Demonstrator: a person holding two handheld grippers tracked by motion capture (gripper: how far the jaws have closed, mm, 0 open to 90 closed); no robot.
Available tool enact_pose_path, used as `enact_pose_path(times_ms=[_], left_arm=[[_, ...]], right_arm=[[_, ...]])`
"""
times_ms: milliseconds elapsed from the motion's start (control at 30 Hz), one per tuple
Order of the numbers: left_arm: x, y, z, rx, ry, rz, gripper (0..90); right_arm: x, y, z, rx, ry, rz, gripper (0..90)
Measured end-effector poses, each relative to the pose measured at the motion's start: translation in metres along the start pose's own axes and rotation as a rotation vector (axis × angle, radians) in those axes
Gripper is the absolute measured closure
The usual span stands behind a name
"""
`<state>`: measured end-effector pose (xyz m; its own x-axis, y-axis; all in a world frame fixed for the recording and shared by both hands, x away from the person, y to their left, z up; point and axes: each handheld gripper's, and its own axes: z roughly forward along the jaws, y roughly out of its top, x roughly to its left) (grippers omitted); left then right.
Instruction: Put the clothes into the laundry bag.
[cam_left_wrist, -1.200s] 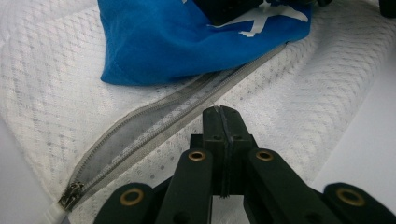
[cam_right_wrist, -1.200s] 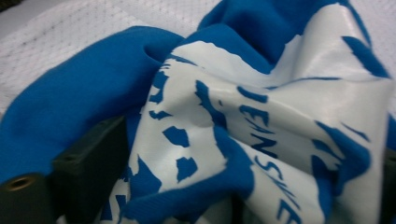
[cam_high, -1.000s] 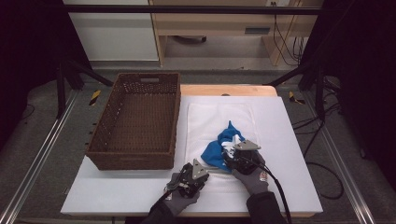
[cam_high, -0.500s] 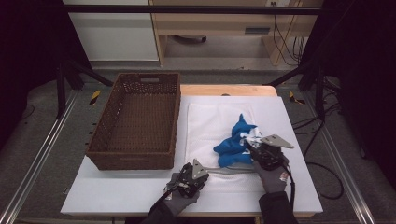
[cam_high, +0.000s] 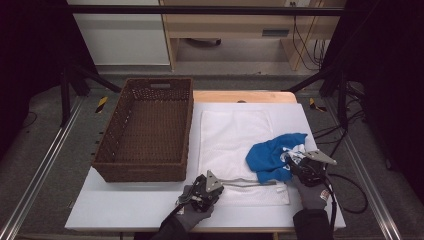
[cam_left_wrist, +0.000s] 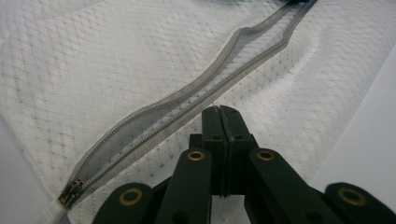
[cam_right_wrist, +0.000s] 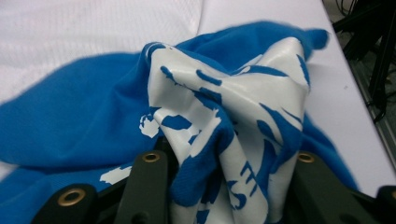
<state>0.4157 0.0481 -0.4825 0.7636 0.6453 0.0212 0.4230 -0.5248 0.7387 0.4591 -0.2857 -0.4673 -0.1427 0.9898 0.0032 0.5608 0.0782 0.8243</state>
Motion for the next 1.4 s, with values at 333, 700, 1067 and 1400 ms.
enact_pose_path(times_ms=[333,700,1067,1400], left_arm=[[0.000,0.001,-0.005,-0.016,-0.008,-0.004,87.9],[-0.007,0.002,-0.005,-0.007,-0.029,0.009,89.9],[-0.009,-0.002,-0.002,0.000,-0.029,0.012,89.9],[-0.008,-0.002,-0.002,0.000,-0.032,0.004,89.9]], right_arm=[[0.004,0.001,-0.010,-0.037,-0.017,-0.046,31.1],[0.037,0.021,-0.049,-0.129,0.117,-0.106,28.7],[0.104,-0.006,-0.009,0.031,0.298,-0.241,40.7],[0.125,-0.019,0.008,0.090,0.360,-0.287,59.7]])
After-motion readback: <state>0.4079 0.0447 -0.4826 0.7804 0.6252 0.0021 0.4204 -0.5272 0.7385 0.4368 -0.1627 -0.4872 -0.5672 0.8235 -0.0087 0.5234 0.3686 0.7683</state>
